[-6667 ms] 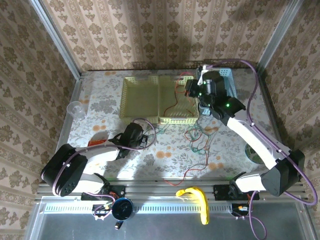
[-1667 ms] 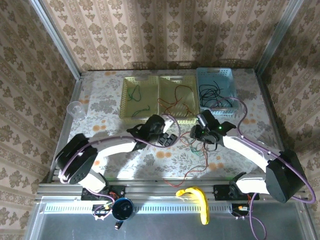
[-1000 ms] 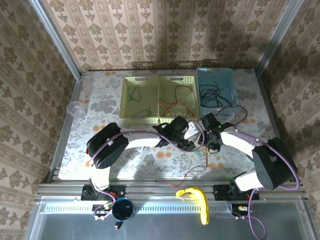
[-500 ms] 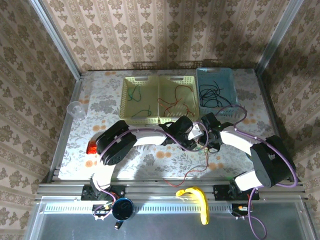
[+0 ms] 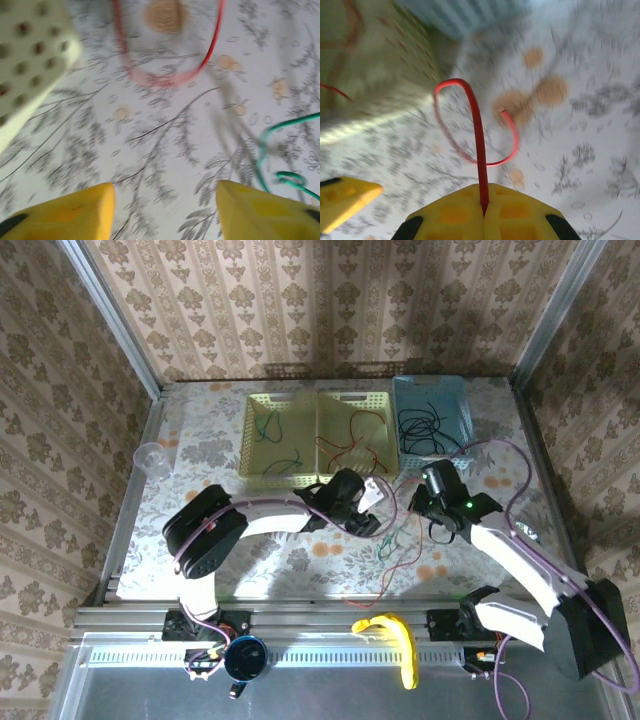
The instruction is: Untangle the cables
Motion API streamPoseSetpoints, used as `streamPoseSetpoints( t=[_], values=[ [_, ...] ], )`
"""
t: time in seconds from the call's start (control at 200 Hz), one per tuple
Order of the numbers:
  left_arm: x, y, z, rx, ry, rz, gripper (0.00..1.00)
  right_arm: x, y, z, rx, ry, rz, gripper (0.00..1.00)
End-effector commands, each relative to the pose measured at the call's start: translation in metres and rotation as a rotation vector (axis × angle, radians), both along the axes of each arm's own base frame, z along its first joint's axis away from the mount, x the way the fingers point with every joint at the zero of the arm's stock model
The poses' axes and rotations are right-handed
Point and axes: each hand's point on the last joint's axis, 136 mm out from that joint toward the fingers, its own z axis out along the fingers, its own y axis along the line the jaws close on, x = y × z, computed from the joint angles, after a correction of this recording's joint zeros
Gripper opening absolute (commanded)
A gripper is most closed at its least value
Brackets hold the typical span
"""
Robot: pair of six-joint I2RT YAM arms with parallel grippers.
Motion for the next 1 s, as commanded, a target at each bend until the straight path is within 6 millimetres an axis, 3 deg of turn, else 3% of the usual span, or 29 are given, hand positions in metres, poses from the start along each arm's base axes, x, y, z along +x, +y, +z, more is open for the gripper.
streamPoseSetpoints(
  t=[0.0, 0.11, 0.32, 0.43, 0.535, 0.7, 0.755, 0.995],
  values=[
    [0.019, 0.014, 0.018, -0.05, -0.065, 0.119, 0.65, 0.011, -0.016, 0.067, -0.072, -0.187, -0.02, 0.0],
    [0.02, 0.024, 0.02, -0.052, -0.078, 0.156, 0.67, 0.016, -0.007, 0.121, -0.029, -0.323, 0.03, 0.0],
    [0.02, 0.045, 0.016, -0.027, -0.099, 0.214, 0.7, 0.033, 0.012, 0.205, 0.043, -0.498, 0.097, 0.01],
    [0.022, 0.059, 0.017, -0.025, -0.117, 0.275, 0.7, 0.055, 0.022, 0.245, 0.059, -0.584, 0.111, 0.01],
    [0.025, 0.072, 0.018, -0.031, -0.121, 0.329, 0.7, 0.087, 0.033, 0.272, 0.052, -0.634, 0.108, 0.01],
    [0.031, 0.095, 0.022, -0.023, -0.148, 0.426, 0.73, 0.139, 0.039, 0.291, 0.015, -0.671, 0.043, 0.02],
    [0.033, 0.102, 0.024, -0.022, -0.156, 0.453, 0.74, 0.158, 0.042, 0.286, -0.002, -0.662, 0.023, 0.02],
    [0.037, 0.13, 0.027, -0.033, -0.161, 0.547, 0.77, 0.194, 0.047, 0.285, -0.04, -0.685, -0.021, 0.02]
  ],
)
